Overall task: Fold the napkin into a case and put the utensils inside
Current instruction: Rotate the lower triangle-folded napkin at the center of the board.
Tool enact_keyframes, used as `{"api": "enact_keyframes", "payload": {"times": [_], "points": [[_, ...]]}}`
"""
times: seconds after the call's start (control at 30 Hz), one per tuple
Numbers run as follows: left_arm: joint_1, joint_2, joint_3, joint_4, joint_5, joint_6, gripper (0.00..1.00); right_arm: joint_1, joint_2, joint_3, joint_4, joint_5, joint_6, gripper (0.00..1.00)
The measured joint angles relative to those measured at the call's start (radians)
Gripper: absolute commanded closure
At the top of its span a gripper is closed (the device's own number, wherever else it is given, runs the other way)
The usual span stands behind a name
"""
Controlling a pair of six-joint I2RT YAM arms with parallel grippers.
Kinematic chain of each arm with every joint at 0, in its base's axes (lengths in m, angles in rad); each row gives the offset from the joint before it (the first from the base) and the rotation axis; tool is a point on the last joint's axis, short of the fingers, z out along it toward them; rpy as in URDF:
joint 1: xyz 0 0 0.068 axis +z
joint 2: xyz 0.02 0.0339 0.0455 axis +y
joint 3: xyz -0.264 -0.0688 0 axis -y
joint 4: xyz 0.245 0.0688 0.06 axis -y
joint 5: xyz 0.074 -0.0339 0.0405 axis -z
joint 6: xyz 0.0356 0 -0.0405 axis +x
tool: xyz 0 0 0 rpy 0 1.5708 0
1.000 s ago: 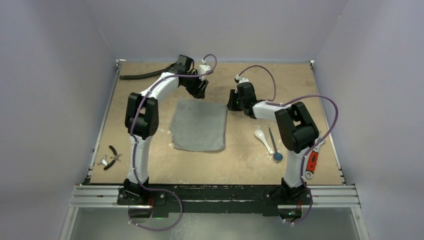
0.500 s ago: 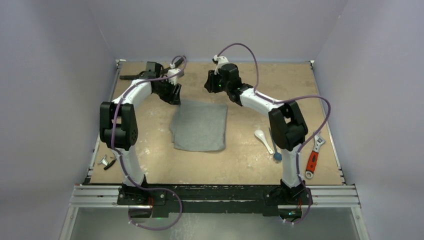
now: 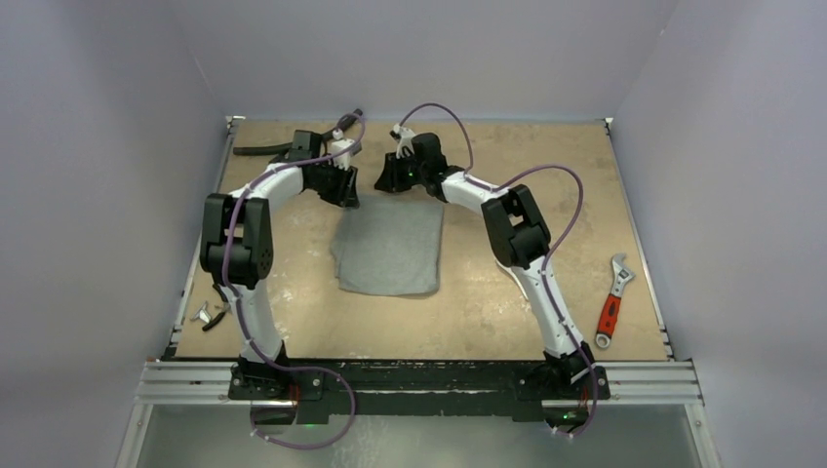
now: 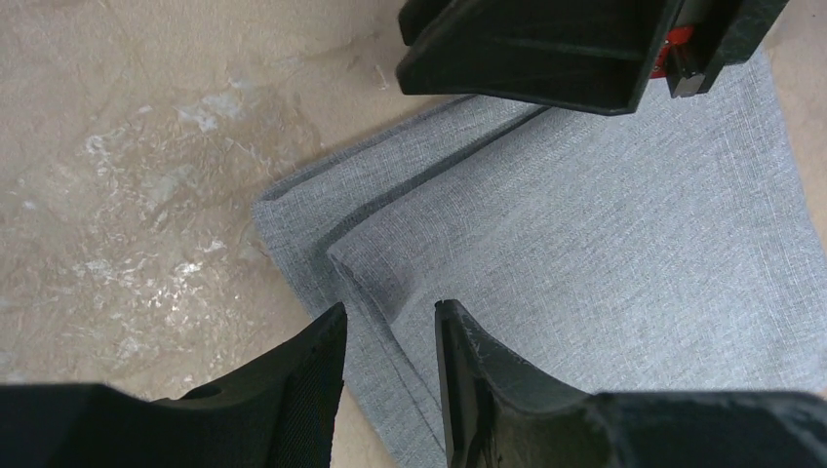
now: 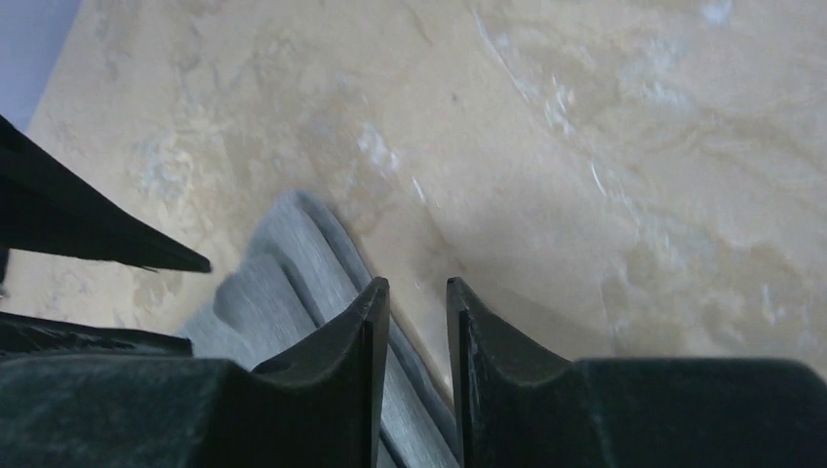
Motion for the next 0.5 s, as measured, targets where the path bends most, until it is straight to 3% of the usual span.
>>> {"api": "enact_keyframes", "payload": {"times": [0.2,0.5], "points": [[-0.011,0.048,0.000,0.016,-0.023,-0.005,0.68,0.000,0.031,0.066,-0.014,-0.042,0.002,0.72],[-0.069,0.127,0.075,0.010,-0.041,-0.006,0.94,-0.023,-0.170,-0.319,0.092,-0.050,0.008,0.80]]}}
